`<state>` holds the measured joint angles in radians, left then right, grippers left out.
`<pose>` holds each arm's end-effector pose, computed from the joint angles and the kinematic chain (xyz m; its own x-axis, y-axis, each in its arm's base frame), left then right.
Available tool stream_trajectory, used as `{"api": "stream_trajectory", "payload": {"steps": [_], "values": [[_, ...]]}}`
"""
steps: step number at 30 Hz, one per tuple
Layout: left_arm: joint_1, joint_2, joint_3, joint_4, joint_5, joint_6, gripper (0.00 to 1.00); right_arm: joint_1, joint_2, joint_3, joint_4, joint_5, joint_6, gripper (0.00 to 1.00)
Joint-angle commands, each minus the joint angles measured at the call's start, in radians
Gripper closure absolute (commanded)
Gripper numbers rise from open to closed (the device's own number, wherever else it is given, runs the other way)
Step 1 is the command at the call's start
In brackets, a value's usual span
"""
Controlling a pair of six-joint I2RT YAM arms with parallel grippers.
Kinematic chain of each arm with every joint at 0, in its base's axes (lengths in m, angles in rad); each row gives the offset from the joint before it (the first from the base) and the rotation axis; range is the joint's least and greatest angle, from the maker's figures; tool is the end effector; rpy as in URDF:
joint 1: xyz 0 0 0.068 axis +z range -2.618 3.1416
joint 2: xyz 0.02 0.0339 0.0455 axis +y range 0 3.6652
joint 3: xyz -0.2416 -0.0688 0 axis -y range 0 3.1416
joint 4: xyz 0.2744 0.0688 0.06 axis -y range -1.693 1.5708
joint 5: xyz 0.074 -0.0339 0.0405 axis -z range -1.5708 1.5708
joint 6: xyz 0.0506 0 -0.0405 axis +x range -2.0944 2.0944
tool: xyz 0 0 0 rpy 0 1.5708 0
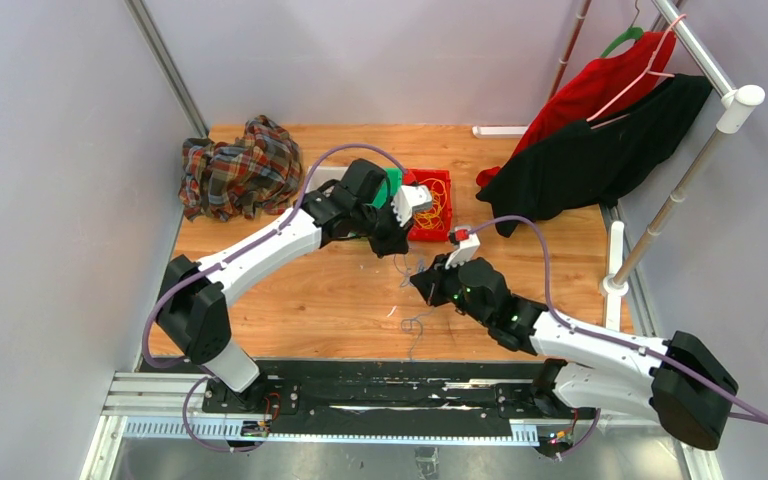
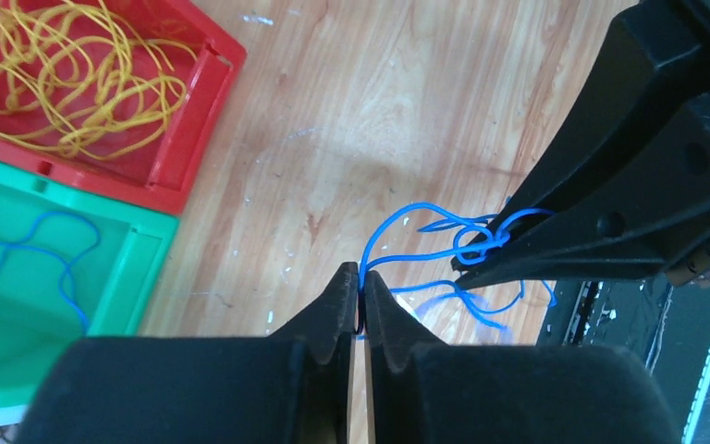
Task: Untangle the cables
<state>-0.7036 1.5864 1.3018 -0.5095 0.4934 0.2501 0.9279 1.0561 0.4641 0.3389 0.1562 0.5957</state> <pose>0.2797 -0.2687 0.2510 -0.3233 0.5601 -0.7627 0.9319 0.3284 -0.1538 0.1755 0.2212 0.1894 -0.5172 0.2340 -0.8232 -0.4955 0.7024 0.5110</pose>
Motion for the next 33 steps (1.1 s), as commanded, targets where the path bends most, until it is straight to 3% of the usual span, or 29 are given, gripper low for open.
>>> {"api": "stream_trajectory", "payload": {"steps": [1,10,14,20,26,33], "values": [[-0.004,-0.036,0.09,-0.096,-0.017,0.086,0.96,-0.033,-0.059,-0.043,0.007,0.007,0.022,0.98],[-0.002,-0.117,0.17,-0.281,-0.031,0.167,0.99,-0.073,-0.072,-0.065,0.006,0.004,0.023,0.83],[-0.002,-0.148,0.241,-0.358,-0.06,0.188,0.99,-0.073,-0.048,-0.07,0.025,0.002,0.028,0.83],[0.0,-0.179,0.417,-0.446,-0.148,0.234,1.0,-0.074,-0.028,-0.115,0.075,0.002,0.035,0.72],[0.0,-0.189,0.582,-0.448,-0.287,0.308,1.0,-0.073,-0.004,-0.139,0.083,0.014,0.052,0.81],[0.0,-0.133,0.855,-0.447,-0.362,0.33,1.0,-0.072,-0.005,-0.165,0.088,0.001,0.06,0.7]]}}
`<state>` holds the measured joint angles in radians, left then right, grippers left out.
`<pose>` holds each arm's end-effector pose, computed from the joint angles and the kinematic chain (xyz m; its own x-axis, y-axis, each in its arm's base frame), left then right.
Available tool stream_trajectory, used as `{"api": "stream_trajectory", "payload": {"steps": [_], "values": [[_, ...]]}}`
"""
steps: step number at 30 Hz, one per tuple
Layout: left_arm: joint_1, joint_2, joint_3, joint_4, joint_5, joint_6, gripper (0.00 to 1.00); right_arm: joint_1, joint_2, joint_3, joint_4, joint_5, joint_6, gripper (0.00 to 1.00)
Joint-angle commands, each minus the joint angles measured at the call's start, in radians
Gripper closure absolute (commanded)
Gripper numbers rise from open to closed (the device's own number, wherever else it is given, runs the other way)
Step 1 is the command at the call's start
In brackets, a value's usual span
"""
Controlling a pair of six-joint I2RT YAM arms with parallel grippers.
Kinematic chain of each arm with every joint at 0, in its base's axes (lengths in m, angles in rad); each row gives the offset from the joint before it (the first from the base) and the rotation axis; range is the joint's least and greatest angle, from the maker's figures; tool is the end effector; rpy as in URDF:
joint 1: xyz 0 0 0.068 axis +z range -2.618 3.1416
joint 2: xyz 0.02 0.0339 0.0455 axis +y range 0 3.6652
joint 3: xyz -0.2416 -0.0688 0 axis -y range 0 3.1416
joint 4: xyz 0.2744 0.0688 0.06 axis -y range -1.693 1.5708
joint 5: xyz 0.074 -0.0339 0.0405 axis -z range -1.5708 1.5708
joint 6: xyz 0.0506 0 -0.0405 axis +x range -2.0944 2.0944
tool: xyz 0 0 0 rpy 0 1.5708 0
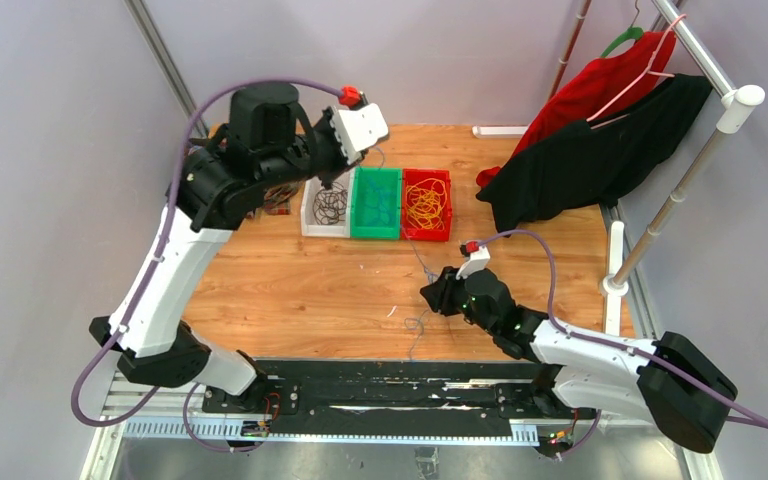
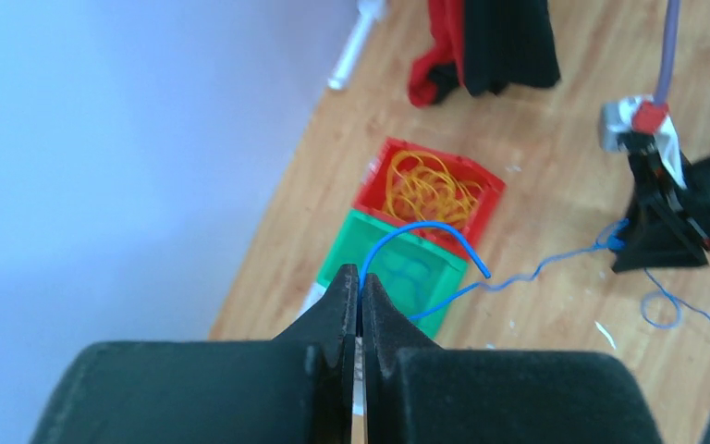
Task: Untangle the cables
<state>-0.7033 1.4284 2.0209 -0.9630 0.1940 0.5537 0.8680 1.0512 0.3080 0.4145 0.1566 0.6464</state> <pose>0.2188 -0.1983 0.5109 0.1709 0.5316 -0.8296 0.8016 0.4146 0.4308 0.1741 0.1933 0.1417 -0.5631 0.2558 -0.7858 -0.3998 0.7479 0.5299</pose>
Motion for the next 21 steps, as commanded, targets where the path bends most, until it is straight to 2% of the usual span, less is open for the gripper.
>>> {"api": "stream_trajectory", "payload": {"steps": [1,6,10,15,21], "values": [[-0.001,0.037,0.182,0.006,-0.065,0.02,1.0,-0.013,0.0,-0.003,0.004,-0.001,0.005,0.68],[-0.002,0.084,0.356,0.02,-0.065,0.003,1.0,-0.013,0.005,0.022,-0.018,-0.002,-0.018,0.67],[-0.002,0.071,0.388,0.096,-0.077,-0.008,1.0,-0.011,0.028,0.034,-0.014,0.003,-0.021,0.69],[-0.002,-0.01,0.296,0.328,-0.123,0.008,1.0,-0.012,0.086,0.028,0.014,-0.01,-0.016,0.68],[-0.002,-0.048,0.248,0.654,-0.279,0.1,1.0,-0.011,0.107,-0.033,0.061,-0.006,0.001,0.66]]}}
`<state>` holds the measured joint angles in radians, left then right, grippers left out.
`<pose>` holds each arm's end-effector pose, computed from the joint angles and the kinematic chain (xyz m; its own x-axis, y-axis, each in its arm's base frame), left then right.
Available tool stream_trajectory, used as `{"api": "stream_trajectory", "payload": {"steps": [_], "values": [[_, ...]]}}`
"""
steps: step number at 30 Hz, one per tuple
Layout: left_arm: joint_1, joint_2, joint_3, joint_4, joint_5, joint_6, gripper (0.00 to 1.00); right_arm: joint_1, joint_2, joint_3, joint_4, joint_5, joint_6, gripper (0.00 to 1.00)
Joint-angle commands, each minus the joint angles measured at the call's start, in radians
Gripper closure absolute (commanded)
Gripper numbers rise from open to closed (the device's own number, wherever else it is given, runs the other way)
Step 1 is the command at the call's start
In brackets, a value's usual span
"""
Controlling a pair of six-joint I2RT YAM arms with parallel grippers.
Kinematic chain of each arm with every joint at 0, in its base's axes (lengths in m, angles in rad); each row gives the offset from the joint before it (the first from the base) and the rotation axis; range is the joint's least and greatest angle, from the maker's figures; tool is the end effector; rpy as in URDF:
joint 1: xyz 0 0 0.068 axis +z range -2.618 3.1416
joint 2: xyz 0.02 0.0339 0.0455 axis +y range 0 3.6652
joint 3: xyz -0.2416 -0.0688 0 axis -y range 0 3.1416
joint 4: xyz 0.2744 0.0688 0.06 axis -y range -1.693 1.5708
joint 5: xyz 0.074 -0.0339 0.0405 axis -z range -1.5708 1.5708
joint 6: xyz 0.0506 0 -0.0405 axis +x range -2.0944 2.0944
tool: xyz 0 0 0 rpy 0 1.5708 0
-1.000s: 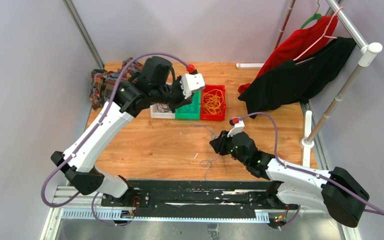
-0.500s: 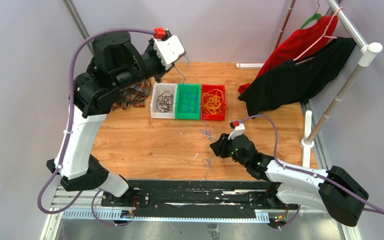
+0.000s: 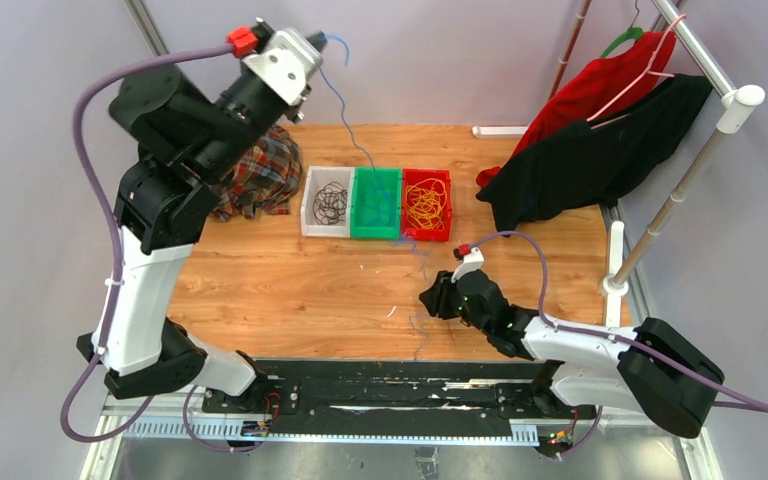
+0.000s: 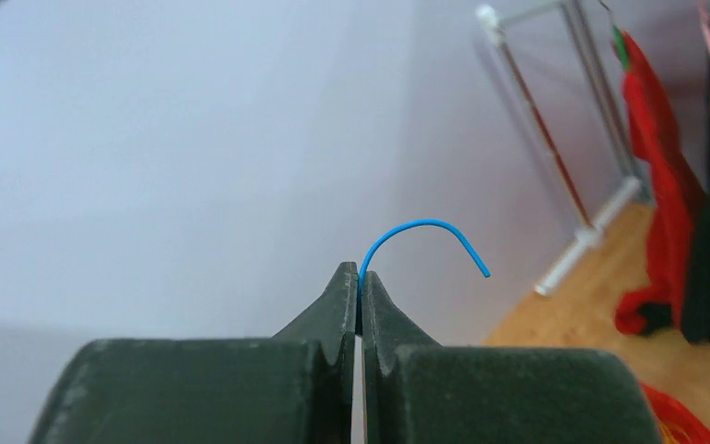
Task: Untangle the cables
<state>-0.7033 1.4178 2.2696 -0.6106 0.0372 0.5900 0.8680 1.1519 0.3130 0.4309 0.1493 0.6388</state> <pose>0.1816 -0.1565 0.6280 0.5263 0.2827 -0.8019 0.4586 0.6999 0.5476 0.1761 0.1963 0.1210 -0.6032 0.2002 -0.7721 -0.3820 0.7773 0.4999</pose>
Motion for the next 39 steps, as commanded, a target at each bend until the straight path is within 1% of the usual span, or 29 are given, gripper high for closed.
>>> {"api": "stream_trajectory", "payload": {"steps": [1,5,10,13,15,16,17,18,19,20,21,25,31,35,37,39], "values": [[-0.002,-0.038,-0.001,0.352,-0.145,0.069,1.0,-0.009,0.006,-0.045,0.047,0.005,0.012,0.67],[-0.002,-0.043,0.005,0.461,-0.17,0.08,1.0,-0.009,0.0,-0.069,0.051,0.01,0.018,0.75],[-0.002,-0.042,0.006,0.653,-0.225,0.083,0.99,-0.01,-0.006,-0.093,0.048,0.028,0.026,0.8],[-0.002,-0.014,0.063,0.73,-0.231,0.11,0.99,-0.011,-0.007,-0.099,0.039,0.044,0.031,0.85],[-0.002,0.029,0.141,0.795,-0.248,0.152,0.99,-0.011,-0.01,-0.105,0.03,0.054,0.037,0.88],[-0.002,0.054,0.194,0.788,-0.244,0.166,1.0,-0.011,-0.013,-0.109,0.03,0.055,0.04,0.88],[-0.002,0.076,0.25,0.74,-0.224,0.173,1.0,-0.01,-0.014,-0.112,0.031,0.055,0.041,0.88],[-0.003,0.088,0.282,0.683,-0.207,0.164,0.99,-0.01,-0.018,-0.115,0.032,0.053,0.041,0.88],[-0.002,0.08,0.275,0.632,-0.187,0.145,0.99,-0.01,-0.02,-0.113,0.031,0.048,0.04,0.88],[-0.002,0.058,0.231,0.593,-0.168,0.134,1.0,-0.01,-0.024,-0.11,0.032,0.043,0.039,0.88],[-0.002,0.024,0.156,0.576,-0.151,0.122,1.0,-0.01,-0.03,-0.106,0.032,0.034,0.036,0.87],[-0.002,-0.112,-0.167,0.562,-0.111,0.081,1.0,-0.01,-0.079,-0.081,0.007,0.003,0.023,0.87],[-0.002,-0.223,-0.498,0.556,-0.15,0.044,0.99,-0.01,-0.194,-0.024,-0.088,-0.046,-0.024,0.87],[-0.002,-0.292,-0.778,0.55,-0.182,0.034,1.0,-0.011,-0.26,0.001,-0.139,-0.043,-0.046,0.89],[-0.002,-0.297,-0.844,0.566,-0.207,0.025,1.0,-0.012,-0.286,0.006,-0.151,-0.031,-0.047,0.92],[-0.002,-0.279,-0.867,0.583,-0.222,0.007,0.99,-0.012,-0.308,0.008,-0.161,-0.013,-0.052,0.93]]}}
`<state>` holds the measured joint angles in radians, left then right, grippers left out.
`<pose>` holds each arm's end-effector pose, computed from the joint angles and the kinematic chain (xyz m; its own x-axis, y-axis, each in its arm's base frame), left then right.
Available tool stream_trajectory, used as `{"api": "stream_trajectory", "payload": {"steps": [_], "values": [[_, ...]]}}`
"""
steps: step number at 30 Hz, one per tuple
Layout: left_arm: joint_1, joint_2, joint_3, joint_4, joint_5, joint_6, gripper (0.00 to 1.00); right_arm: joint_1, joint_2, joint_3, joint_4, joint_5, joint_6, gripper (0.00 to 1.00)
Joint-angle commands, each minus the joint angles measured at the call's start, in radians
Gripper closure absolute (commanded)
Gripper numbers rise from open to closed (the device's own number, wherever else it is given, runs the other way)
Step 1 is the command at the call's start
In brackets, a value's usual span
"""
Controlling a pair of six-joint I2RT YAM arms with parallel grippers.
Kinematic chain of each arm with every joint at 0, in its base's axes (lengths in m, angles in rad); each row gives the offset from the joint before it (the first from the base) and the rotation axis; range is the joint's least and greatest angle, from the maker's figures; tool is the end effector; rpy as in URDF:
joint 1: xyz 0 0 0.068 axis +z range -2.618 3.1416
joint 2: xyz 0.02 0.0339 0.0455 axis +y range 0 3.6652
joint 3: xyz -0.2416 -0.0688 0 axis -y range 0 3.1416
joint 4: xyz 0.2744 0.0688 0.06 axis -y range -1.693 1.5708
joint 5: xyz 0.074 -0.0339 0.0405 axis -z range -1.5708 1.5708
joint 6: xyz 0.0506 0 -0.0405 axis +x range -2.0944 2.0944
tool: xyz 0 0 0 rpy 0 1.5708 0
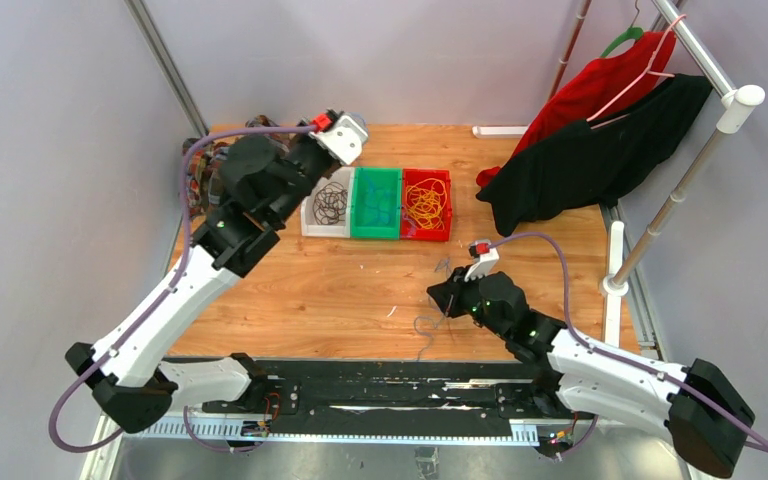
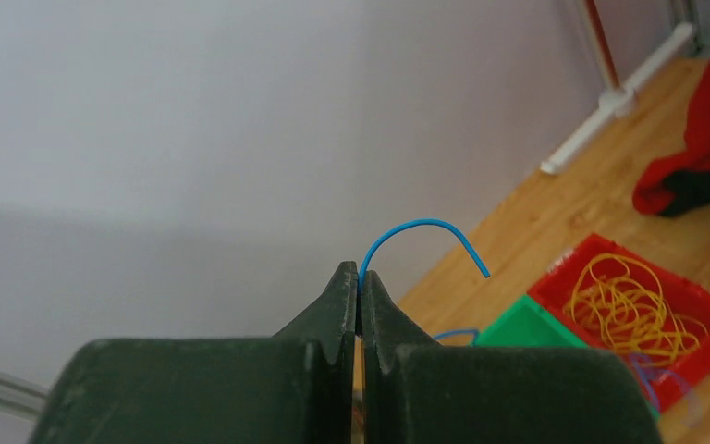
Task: Untangle the cables
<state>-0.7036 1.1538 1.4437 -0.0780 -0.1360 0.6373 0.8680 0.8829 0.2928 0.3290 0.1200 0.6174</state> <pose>0.2250 -0.1819 0.4964 0.4502 0.3912 -0.8027 0.3385 0.7571 0.5588 0.1649 0.1853 0.1653 -0.5313 0.2620 -0.8056 -0.4601 0.7092 0.5341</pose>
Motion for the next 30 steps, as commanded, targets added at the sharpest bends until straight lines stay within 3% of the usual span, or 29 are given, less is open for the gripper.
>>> {"api": "stream_trajectory", "payload": {"steps": [1,11,30], "values": [[-0.001,-0.004,-0.043,0.056,-0.047,-0.048,1.0,-0.011,-0.047,0.028,-0.066,0.026,-0.033,0.93],[0.001,0.185,0.047,0.052,-0.062,-0.033,1.0,-0.012,-0.064,0.017,-0.087,0.062,-0.03,0.94],[0.062,0.273,0.032,0.093,0.016,0.009,1.0,-0.011,-0.122,-0.025,-0.136,0.103,-0.027,0.94]]}}
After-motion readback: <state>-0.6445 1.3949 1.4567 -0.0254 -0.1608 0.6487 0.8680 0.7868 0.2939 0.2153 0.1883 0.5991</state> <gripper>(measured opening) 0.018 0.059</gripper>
